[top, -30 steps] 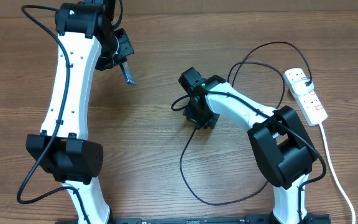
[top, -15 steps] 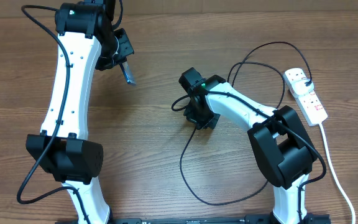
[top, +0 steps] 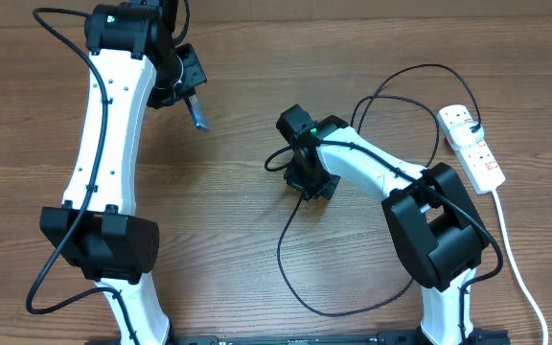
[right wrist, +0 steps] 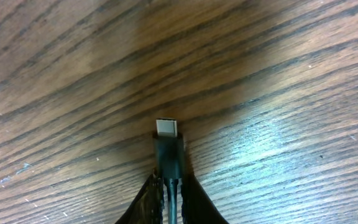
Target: Plug charger to phone and switch on socket
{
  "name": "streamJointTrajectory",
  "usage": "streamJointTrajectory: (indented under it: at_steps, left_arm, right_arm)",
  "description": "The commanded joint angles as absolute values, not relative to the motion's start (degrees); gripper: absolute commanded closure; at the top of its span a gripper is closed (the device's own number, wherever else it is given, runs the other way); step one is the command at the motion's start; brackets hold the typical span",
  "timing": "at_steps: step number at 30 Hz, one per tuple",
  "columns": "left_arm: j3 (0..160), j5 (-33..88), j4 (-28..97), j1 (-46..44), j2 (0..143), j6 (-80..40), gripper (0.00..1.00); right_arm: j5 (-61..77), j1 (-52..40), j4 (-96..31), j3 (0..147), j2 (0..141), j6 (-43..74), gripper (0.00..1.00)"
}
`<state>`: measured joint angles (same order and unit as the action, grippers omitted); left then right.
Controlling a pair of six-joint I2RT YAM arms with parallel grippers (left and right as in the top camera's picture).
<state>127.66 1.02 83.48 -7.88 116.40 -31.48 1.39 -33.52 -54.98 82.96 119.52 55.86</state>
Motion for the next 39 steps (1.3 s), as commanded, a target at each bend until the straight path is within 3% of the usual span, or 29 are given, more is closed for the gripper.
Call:
streamJointTrajectory:
  at_steps: [1, 15, 26, 39]
  left_arm:
    - [128.0, 1.1, 83.0, -7.9, 116.2, -32.4, 0.96]
    - [128.0, 3.3, 82.4, -7.9, 116.2, -32.0, 0.96]
    - [128.0, 20.8, 77.5, -7.9, 116.2, -22.6, 0.96]
    - [128.0, 38.5, 69.5, -7.9, 116.2, -18.4, 0.96]
  right_arm:
    - [1.8, -33.7, -55.3, 81.6, 121.5, 55.9, 0.9]
    - [2.7, -33.7, -55.3, 82.8, 121.5, 54.0, 0.96]
    - [2.6, -33.3, -59.1, 89.1, 119.2, 47.2, 0.96]
    - [6.4, -33.8, -60.5, 89.1, 103.2, 35.8, 0.96]
